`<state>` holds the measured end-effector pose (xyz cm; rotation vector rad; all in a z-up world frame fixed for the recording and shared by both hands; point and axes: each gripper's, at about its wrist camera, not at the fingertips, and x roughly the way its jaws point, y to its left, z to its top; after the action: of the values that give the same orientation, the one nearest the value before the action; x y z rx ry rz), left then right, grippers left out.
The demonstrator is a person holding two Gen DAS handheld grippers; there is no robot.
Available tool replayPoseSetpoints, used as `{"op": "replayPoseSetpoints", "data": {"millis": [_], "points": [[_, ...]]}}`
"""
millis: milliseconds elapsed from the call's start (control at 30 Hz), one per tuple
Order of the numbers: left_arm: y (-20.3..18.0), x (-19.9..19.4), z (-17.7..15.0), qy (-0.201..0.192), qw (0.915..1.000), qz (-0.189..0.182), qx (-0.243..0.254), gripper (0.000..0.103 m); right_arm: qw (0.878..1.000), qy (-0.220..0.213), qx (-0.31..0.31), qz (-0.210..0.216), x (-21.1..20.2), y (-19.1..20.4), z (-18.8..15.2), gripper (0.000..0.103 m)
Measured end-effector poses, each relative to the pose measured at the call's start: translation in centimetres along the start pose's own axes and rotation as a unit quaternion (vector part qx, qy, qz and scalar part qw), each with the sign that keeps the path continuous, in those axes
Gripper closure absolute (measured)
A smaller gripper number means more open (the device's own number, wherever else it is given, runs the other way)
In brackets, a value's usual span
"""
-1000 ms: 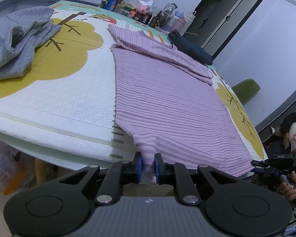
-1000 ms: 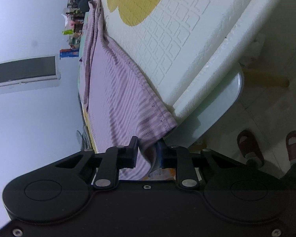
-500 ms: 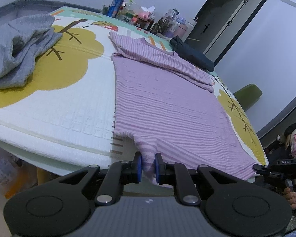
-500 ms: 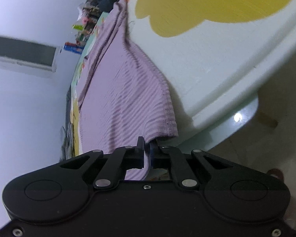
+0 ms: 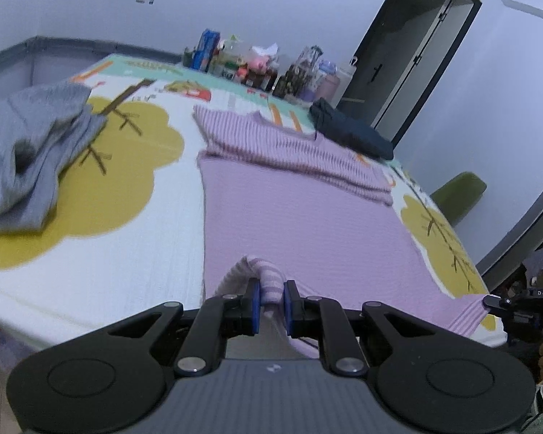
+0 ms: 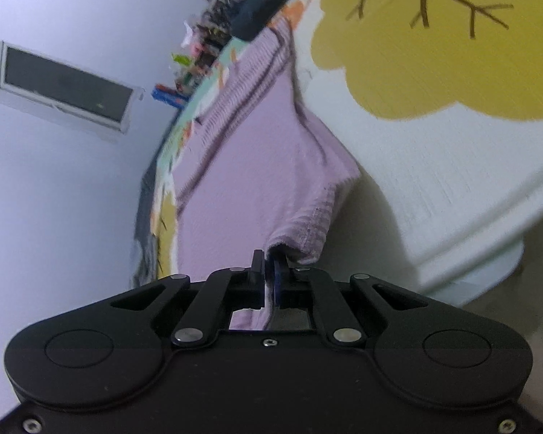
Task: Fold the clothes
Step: 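Lift the hem with both grippers and fold it toward the collar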
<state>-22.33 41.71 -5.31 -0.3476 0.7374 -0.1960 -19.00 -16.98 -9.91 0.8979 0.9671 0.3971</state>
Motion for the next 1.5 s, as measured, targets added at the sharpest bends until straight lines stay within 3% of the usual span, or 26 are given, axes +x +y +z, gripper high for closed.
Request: {"op": "replayPoseSetpoints", "data": {"millis": [333,900,1100,1500], "points": [[0.2,3.2,5.9,-0.022,0.9995,-0.016,0.013,0.088,0.998,-0.060,0.007,0.019,1.4,2.2,3.9,0.098],[2.9,12.0,16.1,-0.008,0.9983,-0.047,0.033,0.088,0.986,-0.161,0.044,0.014,8.0,6.3,11.0,0.098],[3.5,15.0,19.0,0.000,0.9982,-0.050,0.035,0.088,0.984,-0.172,0.051,0.015,10.3,7.1,13.4,0.098],[3.0,19.5,24.9,-0.019,0.9995,0.009,0.025,0.088,0.987,-0.157,0.026,0.036,15.9,9.8,21.7,0.098]]}}
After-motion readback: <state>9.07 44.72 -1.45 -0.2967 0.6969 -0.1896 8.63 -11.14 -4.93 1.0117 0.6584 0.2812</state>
